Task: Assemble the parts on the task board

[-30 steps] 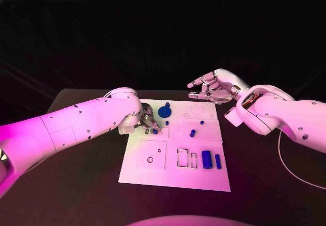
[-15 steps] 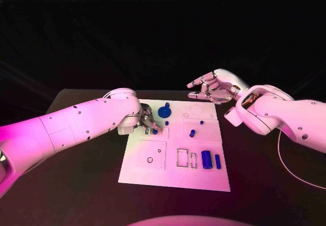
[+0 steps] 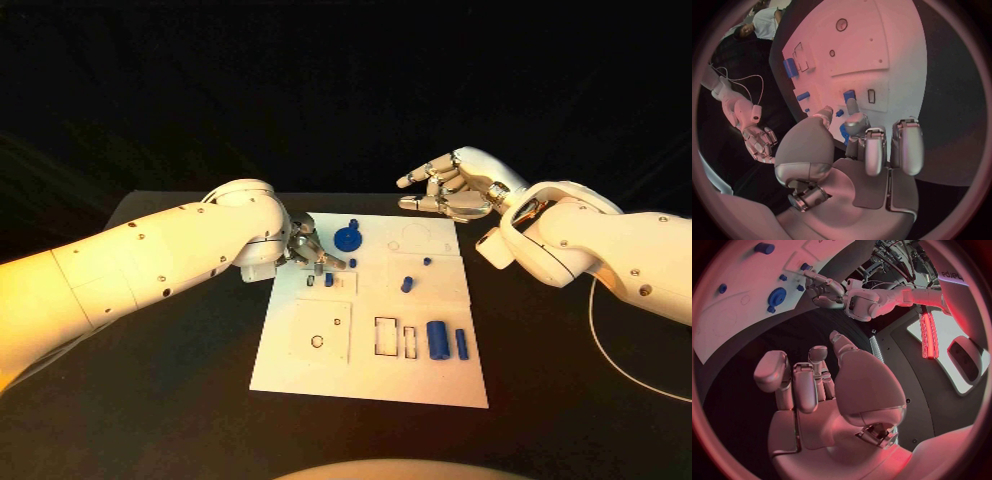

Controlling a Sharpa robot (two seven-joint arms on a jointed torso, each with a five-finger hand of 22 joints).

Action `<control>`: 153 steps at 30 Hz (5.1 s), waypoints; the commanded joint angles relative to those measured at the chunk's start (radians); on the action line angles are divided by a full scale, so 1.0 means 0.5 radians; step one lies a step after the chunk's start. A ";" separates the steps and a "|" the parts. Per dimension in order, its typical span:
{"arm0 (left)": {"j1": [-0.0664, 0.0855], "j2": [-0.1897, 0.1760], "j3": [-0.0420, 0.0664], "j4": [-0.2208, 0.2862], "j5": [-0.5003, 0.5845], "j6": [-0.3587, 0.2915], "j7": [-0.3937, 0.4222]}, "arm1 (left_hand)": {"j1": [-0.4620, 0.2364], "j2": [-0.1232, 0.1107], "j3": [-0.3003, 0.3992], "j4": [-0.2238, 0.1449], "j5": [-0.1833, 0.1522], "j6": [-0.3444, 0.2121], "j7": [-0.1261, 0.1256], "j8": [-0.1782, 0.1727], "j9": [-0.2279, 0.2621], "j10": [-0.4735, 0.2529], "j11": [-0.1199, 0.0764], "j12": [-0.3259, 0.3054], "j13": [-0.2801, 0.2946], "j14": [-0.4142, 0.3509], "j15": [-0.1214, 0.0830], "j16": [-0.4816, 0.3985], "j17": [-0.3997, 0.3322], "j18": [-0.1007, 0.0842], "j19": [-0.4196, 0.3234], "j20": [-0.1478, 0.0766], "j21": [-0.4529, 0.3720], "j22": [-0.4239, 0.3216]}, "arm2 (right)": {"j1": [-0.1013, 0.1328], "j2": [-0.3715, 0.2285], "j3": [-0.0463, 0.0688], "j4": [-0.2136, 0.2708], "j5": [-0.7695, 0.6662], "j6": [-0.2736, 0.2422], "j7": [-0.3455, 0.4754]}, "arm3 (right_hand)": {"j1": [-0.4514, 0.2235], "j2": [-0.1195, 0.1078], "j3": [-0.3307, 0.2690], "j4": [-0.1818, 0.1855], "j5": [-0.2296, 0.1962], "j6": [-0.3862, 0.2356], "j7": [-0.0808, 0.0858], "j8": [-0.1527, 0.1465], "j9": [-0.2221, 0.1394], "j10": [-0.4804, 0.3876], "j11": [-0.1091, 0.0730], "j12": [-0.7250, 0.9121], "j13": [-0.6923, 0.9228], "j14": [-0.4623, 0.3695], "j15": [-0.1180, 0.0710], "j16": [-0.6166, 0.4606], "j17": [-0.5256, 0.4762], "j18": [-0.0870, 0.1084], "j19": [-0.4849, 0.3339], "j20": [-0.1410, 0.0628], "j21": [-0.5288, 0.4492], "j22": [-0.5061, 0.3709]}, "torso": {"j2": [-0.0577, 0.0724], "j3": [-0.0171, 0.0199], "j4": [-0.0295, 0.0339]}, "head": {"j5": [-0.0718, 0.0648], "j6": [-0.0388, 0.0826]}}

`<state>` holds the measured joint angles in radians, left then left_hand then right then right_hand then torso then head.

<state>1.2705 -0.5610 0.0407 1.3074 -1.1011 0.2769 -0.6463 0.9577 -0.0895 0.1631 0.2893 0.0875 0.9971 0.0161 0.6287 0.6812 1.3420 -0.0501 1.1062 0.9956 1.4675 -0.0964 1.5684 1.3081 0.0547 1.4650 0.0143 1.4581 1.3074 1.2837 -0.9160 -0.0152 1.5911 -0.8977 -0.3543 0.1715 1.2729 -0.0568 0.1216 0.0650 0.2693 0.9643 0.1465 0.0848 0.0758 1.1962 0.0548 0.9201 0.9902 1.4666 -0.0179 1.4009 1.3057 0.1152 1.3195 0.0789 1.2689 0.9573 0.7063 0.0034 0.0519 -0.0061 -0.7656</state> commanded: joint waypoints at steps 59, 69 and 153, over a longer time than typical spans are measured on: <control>0.142 0.310 -0.053 -0.786 -0.002 0.269 0.187 | 0.345 0.175 -0.289 -0.023 0.045 -0.108 0.077 -0.179 -0.146 -0.145 0.069 -0.125 -0.165 0.207 0.045 0.005 0.525 -0.007 0.006 0.046 -0.079 0.108 | -0.001 0.034 0.000 -0.028 0.008 0.031 0.011 | -0.012 0.012 -0.011 -0.001 0.009 0.006 -0.001 0.012 -0.002 -0.012 0.003 -0.006 -0.002 0.096 -0.007 -0.010 0.001 0.000 -0.013 0.006 -0.013 0.000 | 0.004 -0.0008 -0.004 | 0.012 0.001; 0.141 0.314 -0.057 -0.793 0.010 0.291 0.188 | 0.406 0.190 -0.288 -0.040 0.044 -0.103 0.075 -0.178 -0.153 -0.147 0.067 -0.123 -0.168 0.207 0.043 0.005 0.525 -0.007 0.006 0.044 -0.081 0.109 | -0.001 0.035 0.000 -0.029 0.008 0.032 0.012 | -0.012 0.012 -0.011 -0.001 0.009 0.006 -0.001 0.012 -0.002 -0.012 0.003 -0.006 -0.002 0.096 -0.007 -0.010 0.001 0.000 -0.013 0.006 -0.013 0.000 | 0.004 -0.0008 -0.003 | 0.011 0.000; -0.006 -0.239 -0.110 0.070 -0.043 -0.262 0.503 | 0.424 -0.035 1.090 -0.585 0.392 -0.078 0.060 -0.109 -0.167 -0.038 0.044 -0.082 -0.134 0.207 0.027 0.005 0.525 -0.018 0.035 0.028 -0.059 0.180 | -0.004 0.027 -0.016 -0.049 0.016 0.072 0.013 | -0.009 0.021 -0.011 0.000 0.016 0.008 -0.002 0.013 -0.003 -0.005 0.003 0.002 0.002 0.094 -0.008 -0.019 -0.010 0.000 -0.015 0.006 -0.017 -0.006 | -0.016 -0.0037 0.021 | 0.009 -0.017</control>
<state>1.2684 -0.6807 -0.0143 1.3380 -1.0734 0.1679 -0.4379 1.1730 -0.1083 0.5564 0.1446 0.2784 0.9506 0.0480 0.5731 0.5989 1.3137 -0.0288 1.0612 0.9277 1.4690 -0.0765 1.5684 1.3076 0.0547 1.4650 0.0359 1.4240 1.3074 1.2830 -0.9032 -0.0232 1.5676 -0.8914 -0.3290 0.1723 1.2688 -0.0527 0.1217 0.0650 0.2734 0.9642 0.1464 0.0848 0.0758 1.1979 0.0566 0.9202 0.9915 1.4666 -0.0179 1.3948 1.3017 0.1152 1.3196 0.0790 1.2650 0.9553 0.6981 0.0023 0.0622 -0.0030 -0.7734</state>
